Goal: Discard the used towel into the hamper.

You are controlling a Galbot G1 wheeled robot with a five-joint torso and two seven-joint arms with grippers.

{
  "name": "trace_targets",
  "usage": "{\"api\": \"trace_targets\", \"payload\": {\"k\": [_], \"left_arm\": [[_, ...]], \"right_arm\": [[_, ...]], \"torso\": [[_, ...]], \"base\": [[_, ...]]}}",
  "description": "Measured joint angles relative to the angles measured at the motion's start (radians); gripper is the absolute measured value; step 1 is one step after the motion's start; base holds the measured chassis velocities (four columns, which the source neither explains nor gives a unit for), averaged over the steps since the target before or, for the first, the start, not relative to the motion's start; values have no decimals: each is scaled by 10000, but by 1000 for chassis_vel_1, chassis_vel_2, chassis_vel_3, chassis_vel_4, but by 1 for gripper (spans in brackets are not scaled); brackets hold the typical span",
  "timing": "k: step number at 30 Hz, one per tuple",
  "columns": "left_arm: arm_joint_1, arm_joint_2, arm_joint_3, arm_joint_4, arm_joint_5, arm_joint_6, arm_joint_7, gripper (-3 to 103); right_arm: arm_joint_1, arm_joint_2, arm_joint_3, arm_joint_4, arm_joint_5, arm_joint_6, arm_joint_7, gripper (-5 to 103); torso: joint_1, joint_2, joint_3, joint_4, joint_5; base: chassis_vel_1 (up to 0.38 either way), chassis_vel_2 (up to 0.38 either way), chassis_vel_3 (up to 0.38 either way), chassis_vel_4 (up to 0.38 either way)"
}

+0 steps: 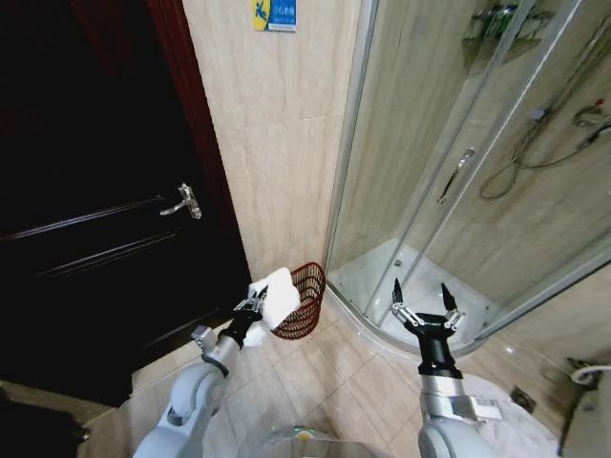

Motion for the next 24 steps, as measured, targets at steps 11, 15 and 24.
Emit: {"api": "trace_targets", "payload": {"k": [11,15,24], "left_arm": [[-1753,145,945,1689,-221,-21,98,4],[-2679,89,1386,2689,-227,-88,105,4],[-5182,-275,2243,4625,-315,-131,84,4]], "right_arm": [[-147,41,16,-474,145,754,-413,100],[-227,60,134,-684,-86,856,-481,100],[-382,38,261,-918,-250,939,-540,100]], "torso": [[3,1,1,0,1],[4,1,1,-1,0],[6,0,2,-2,1]], "base": [[0,0,0,0],[0,0,0,0],[0,0,0,0]]}}
